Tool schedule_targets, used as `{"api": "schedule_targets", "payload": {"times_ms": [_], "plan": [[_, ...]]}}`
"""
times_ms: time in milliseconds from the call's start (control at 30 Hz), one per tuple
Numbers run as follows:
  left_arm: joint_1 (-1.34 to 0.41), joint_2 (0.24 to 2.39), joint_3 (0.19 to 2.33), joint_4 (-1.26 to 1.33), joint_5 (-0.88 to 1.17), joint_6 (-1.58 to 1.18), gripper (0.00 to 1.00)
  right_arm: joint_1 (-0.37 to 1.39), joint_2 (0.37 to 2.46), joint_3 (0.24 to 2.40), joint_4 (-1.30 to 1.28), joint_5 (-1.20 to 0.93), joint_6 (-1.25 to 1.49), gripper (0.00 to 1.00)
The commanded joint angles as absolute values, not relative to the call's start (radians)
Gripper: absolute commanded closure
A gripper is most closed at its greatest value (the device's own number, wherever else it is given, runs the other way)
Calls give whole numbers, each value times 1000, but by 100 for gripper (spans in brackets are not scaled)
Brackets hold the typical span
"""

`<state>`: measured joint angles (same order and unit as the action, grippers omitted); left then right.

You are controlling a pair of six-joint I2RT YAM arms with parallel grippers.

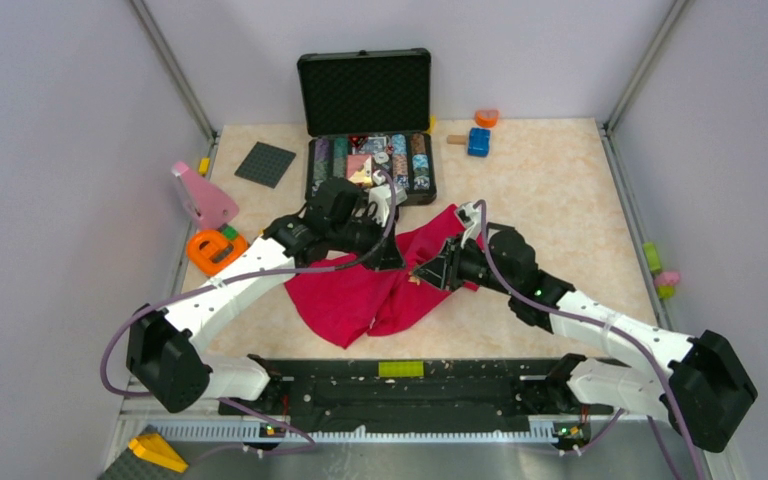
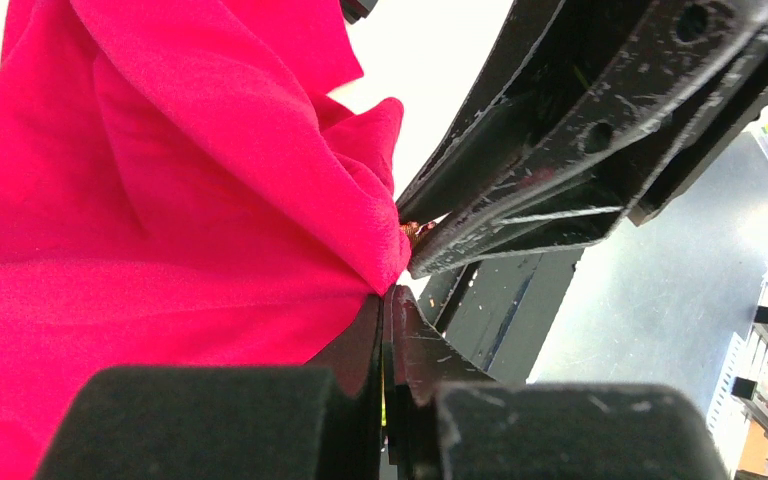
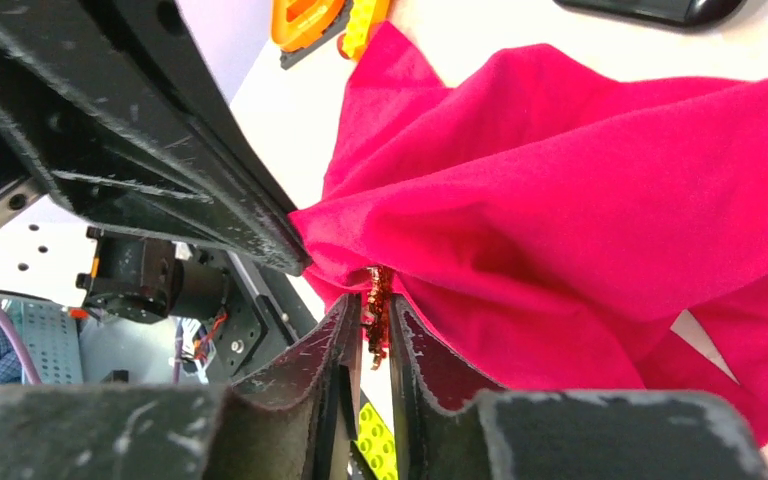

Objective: Remove the brooch from the garment

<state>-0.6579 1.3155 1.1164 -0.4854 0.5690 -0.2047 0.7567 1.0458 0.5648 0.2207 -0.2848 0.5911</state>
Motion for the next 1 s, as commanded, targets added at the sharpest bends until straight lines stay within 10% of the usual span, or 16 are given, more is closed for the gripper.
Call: {"api": "schedule_targets", "payload": {"times_ms": [0,167,267,433,967], "plan": [[-655,1292,1109,-418,609,-193,100,765,1081,622,261,-271,590,88],[-643,1277,1099,-417,599,-193,96,765,1073,612,241,-247,603,100],[-628,1260,1084,-424,578,-193,57,765,1052,612,209,-218,606,100],[-620,1210,1013,-378,513,-214,37,765,1044,632,150,-201,606,100],[-620,1131,815,-145,508,-168,33,765,1057,670,76,-234,586,100]]}}
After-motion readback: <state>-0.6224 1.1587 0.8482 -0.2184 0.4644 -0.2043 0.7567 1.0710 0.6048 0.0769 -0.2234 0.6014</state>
